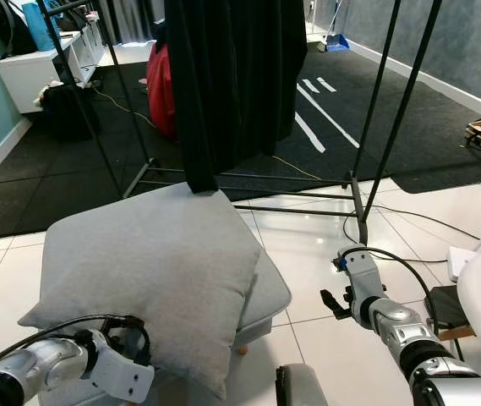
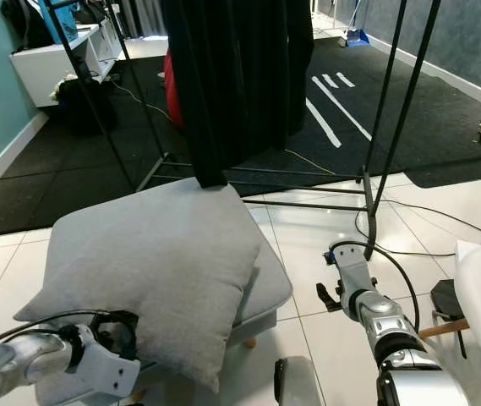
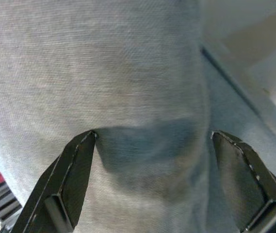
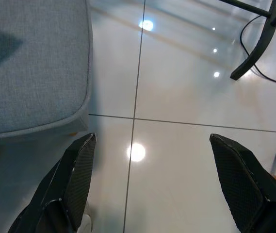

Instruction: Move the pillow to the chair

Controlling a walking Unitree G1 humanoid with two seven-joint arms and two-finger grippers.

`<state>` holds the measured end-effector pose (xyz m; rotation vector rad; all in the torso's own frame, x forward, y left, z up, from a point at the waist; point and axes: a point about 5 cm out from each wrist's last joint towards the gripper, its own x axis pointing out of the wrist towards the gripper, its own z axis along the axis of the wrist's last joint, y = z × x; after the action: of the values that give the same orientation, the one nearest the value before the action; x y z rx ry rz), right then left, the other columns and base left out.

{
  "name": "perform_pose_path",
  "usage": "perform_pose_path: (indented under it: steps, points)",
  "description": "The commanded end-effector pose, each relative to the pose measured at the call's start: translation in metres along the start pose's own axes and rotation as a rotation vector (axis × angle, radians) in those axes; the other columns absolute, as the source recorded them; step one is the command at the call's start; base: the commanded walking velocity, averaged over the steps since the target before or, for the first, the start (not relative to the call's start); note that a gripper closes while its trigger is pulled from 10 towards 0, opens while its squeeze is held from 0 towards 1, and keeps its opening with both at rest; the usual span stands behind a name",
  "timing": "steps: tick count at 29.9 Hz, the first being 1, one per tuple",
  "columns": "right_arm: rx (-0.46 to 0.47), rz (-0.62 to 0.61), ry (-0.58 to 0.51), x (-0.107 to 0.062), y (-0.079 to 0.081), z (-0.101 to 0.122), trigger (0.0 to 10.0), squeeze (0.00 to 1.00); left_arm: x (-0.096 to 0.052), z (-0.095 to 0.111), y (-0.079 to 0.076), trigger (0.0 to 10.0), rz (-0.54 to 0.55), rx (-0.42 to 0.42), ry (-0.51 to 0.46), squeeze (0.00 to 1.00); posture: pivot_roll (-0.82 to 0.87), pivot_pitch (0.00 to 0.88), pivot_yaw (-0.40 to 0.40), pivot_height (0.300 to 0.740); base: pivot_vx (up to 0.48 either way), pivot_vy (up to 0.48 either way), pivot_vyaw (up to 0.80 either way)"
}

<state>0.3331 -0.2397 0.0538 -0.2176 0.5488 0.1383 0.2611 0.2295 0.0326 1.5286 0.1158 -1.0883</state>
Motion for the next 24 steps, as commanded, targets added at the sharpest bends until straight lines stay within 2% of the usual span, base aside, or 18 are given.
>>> perform_pose_path:
  steps: [1,5,7,11,13,16,18,20,24]
  points:
    - [0.02,0.008,-0.012,0.001,0.003,0.0,10.0,0.0,-0.007,-0.005,-0.007,10.0,-0.04,-0.008,0.012,0.0,-0.22,0.056,0.032,0.376,0.0,0.0,0.0]
    - [0.032,0.003,-0.027,0.001,0.003,0.002,10.0,0.0,-0.001,-0.01,-0.01,10.0,-0.03,0.027,0.091,0.0,-0.22,0.054,0.041,0.376,0.0,0.0,0.0]
    - [0.038,-0.001,-0.034,0.001,0.002,0.003,10.0,0.0,0.008,-0.009,-0.009,10.0,0.039,-0.002,0.158,0.0,-0.22,0.058,0.043,0.376,0.0,0.0,0.0]
    - [0.041,-0.003,-0.039,0.001,0.002,0.003,10.0,0.0,0.014,-0.011,-0.005,10.0,0.121,-0.035,0.234,0.0,-0.22,0.059,0.043,0.376,0.0,0.0,0.0]
    - [0.044,-0.002,-0.046,0.001,0.003,0.005,10.0,0.0,0.019,-0.01,-0.003,10.0,0.179,-0.087,0.29,0.0,-0.22,0.061,0.045,0.376,0.0,0.0,0.0]
    - [0.045,-0.002,-0.049,0.001,0.003,0.006,10.0,0.0,0.021,-0.008,-0.005,10.0,0.187,-0.131,0.296,0.0,-0.22,0.062,0.046,0.376,0.0,0.0,0.0]
    - [0.049,-0.004,-0.053,0.001,0.003,0.007,10.0,0.0,0.027,-0.003,-0.014,10.0,0.165,-0.17,0.306,0.0,-0.22,0.065,0.045,0.376,0.0,0.0,0.0]
    - [0.049,-0.004,-0.053,0.001,0.003,0.007,10.0,0.0,0.027,-0.003,-0.014,10.0,0.165,-0.17,0.306,0.0,-0.22,0.065,0.045,0.376,0.0,0.0,0.0]
    - [0.054,-0.009,-0.054,0.001,0.002,0.007,10.0,0.0,0.034,0.003,-0.025,10.0,0.128,-0.154,0.318,0.0,-0.22,0.069,0.048,0.376,0.0,0.0,0.0]
